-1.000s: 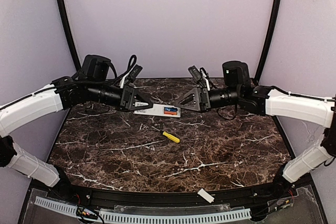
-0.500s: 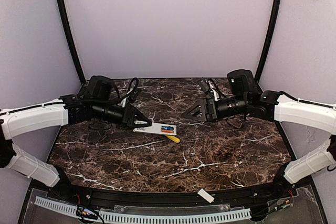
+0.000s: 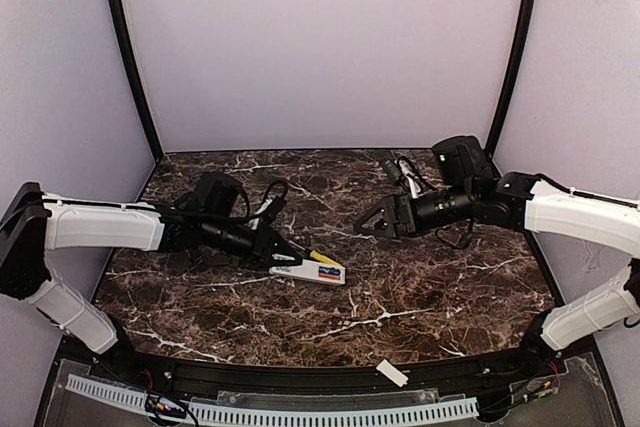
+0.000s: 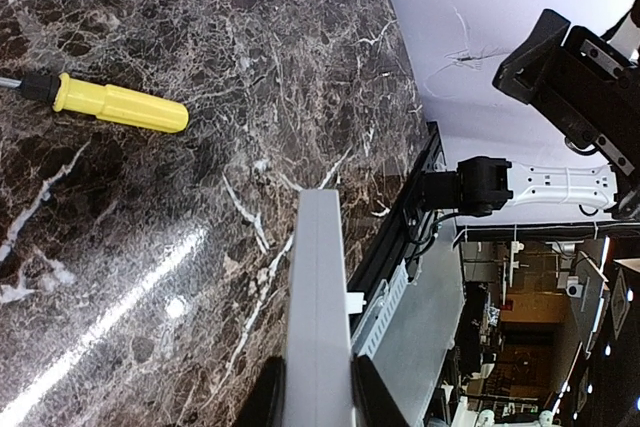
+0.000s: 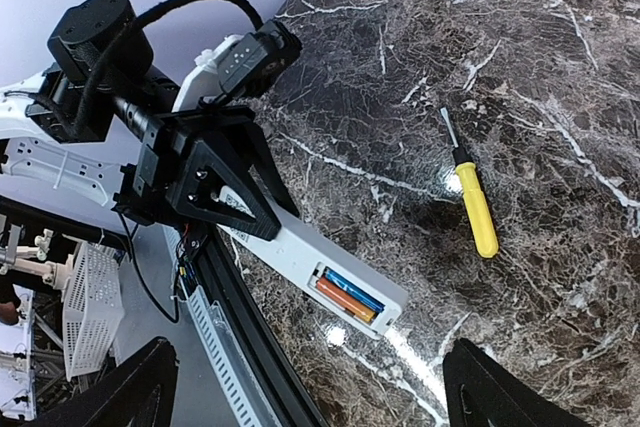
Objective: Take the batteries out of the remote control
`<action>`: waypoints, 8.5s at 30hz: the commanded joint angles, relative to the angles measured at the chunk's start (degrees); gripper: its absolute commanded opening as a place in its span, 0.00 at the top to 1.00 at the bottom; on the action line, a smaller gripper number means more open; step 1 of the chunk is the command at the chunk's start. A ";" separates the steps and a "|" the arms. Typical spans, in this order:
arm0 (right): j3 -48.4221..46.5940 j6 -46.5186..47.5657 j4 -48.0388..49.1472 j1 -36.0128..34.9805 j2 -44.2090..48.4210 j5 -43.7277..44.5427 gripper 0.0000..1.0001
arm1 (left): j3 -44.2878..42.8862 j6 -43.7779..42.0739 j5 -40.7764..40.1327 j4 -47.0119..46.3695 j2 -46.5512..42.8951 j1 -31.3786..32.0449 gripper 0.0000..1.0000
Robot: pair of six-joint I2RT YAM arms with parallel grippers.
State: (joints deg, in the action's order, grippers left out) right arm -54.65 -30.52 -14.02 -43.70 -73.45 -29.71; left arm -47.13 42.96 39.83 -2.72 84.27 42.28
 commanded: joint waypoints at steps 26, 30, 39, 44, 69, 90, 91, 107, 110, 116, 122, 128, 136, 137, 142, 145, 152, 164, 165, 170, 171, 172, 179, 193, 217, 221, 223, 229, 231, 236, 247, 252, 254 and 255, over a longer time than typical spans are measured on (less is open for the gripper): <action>-2.50 3.65 -2.67 0.46 -3.33 -0.17 0.08 | -6.83 -8.46 -3.40 17.21 11.44 -0.70 0.95; -2.14 3.72 -2.89 0.47 -3.60 -0.09 0.08 | -6.50 -8.76 -5.43 19.03 11.73 -1.03 0.86; -3.07 4.41 -3.20 0.50 -5.24 0.08 0.08 | -6.64 -9.05 -11.66 23.39 10.73 -1.28 0.68; -3.37 4.75 -3.41 0.49 -5.52 0.00 0.08 | -6.95 -9.04 -14.60 25.24 9.07 -1.33 0.54; -15.66 13.08 -13.75 -0.15 -16.05 6.57 0.11 | -13.14 -14.06 -33.80 39.23 -2.94 -1.76 0.02; -38.66 20.94 -29.19 -9.81 -43.12 26.26 0.25 | 0.89 -22.95 -47.57 30.15 -22.17 -2.01 0.03; -39.02 21.01 -29.36 -9.90 -43.85 26.40 0.27 | 1.62 -22.86 -47.52 29.88 -22.75 -1.96 0.03; -42.02 22.40 -31.83 -11.04 -50.26 29.47 0.42 | 5.38 -20.73 -47.58 25.87 -25.04 -1.99 0.04; -42.99 22.59 -32.15 -11.27 -51.26 29.54 0.44 | 5.47 -20.72 -47.65 25.88 -25.31 -1.99 0.05; -44.19 23.01 -32.13 -11.72 -53.03 31.37 0.53 | 5.56 -20.57 -47.44 26.20 -25.68 -1.94 0.05; -44.15 23.29 -32.41 -12.10 -54.03 32.33 0.60 | 5.56 -20.39 -47.51 26.45 -26.35 -1.95 0.05; -43.79 23.46 -32.30 -12.05 -54.17 33.54 0.73 | 5.41 -20.50 -47.27 26.45 -26.44 -1.95 0.05; -41.67 24.35 -28.75 -12.06 -49.93 34.65 0.93 | 4.04 -21.16 -46.62 27.27 -26.64 -1.95 0.06; -41.27 24.75 -28.18 -12.08 -48.66 34.72 0.94 | 3.47 -21.29 -46.35 27.34 -26.69 -2.08 0.06; -37.77 26.40 -24.92 -12.19 -42.63 35.86 1.00 | 1.08 -21.21 -41.55 27.86 -26.56 -2.62 0.06; -35.91 27.03 -23.81 -12.20 -39.25 36.33 1.00 | -0.91 -21.01 -37.75 28.57 -26.62 -3.28 0.07; -31.59 29.11 -21.04 -12.53 -31.47 35.48 1.00 | -5.92 -18.89 -27.45 28.74 -24.27 -5.45 0.10; -25.05 35.65 -14.87 -15.77 -18.62 33.48 1.00 | -8.22 -7.54 0.26 15.29 -18.70 -12.02 0.19; -24.82 36.44 -14.58 -16.32 -18.12 33.14 1.00 | -8.72 -7.23 1.04 14.90 -17.82 -12.04 0.19; -23.79 39.94 -13.24 -18.80 -15.81 32.29 1.00 | -9.14 -4.33 6.51 10.54 -15.83 -12.05 0.22; -23.96 40.52 -13.23 -19.37 -15.84 32.22 1.00 | -9.23 -4.03 7.50 10.21 -15.44 -12.05 0.23; -24.12 41.06 -13.17 -19.86 -15.91 32.47 1.00 | -9.17 -3.90 8.00 9.98 -15.31 -12.00 0.23; -25.81 43.35 -12.57 -22.32 -17.36 33.93 1.00 | -8.45 -3.26 11.28 9.47 -14.66 -11.96 0.28; -29.14 44.73 -13.06 -24.19 -19.86 34.87 1.00 | -6.35 -2.03 13.23 5.80 -13.49 -9.14 0.40; -31.56 44.16 -14.89 -25.25 -22.26 36.71 1.00 | -7.39 -5.45 10.50 11.59 -13.76 -7.41 0.93; -31.95 42.94 -15.03 -25.45 -22.55 38.13 1.00 | -7.40 -5.63 9.71 11.95 -13.65 -7.35 0.99; -32.38 41.85 -15.33 -25.55 -22.69 38.83 0.90 | -7.46 -5.61 9.41 11.80 -13.62 -7.31 1.00; -32.05 38.41 -15.61 -25.45 -21.47 39.79 0.33 | -8.30 -6.04 8.79 11.16 -13.84 -7.35 1.00; -31.40 36.77 -15.59 -25.23 -20.66 39.05 0.16 | -8.73 -6.24 8.75 11.05 -13.78 -7.37 1.00; -29.03 30.81 -14.55 -23.70 -17.48 32.51 0.03 | -9.87 -6.41 8.88 10.66 -13.78 -7.33 1.00; -15.53 -1.40 8.86 -12.88 -5.22 12.67 0.01 | -11.01 -2.76 11.33 3.77 -12.28 -7.38 1.00; -4.72 -17.88 29.77 -9.21 -2.72 3.87 0.02 | -10.69 1.63 13.23 -4.12 -11.52 -7.35 1.00; -1.62 -22.92 38.16 -8.95 -3.52 0.81 0.03 | -10.58 3.12 13.59 -6.15 -11.05 -7.38 1.00; -0.63 -25.34 41.32 -8.92 -4.13 -0.02 0.03 | -10.45 4.29 13.78 -6.95 -10.68 -7.32 1.00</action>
State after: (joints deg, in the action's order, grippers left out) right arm -60.14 -40.49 6.94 -53.06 -76.03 -20.97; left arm -56.73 42.94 51.33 -2.35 73.03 34.68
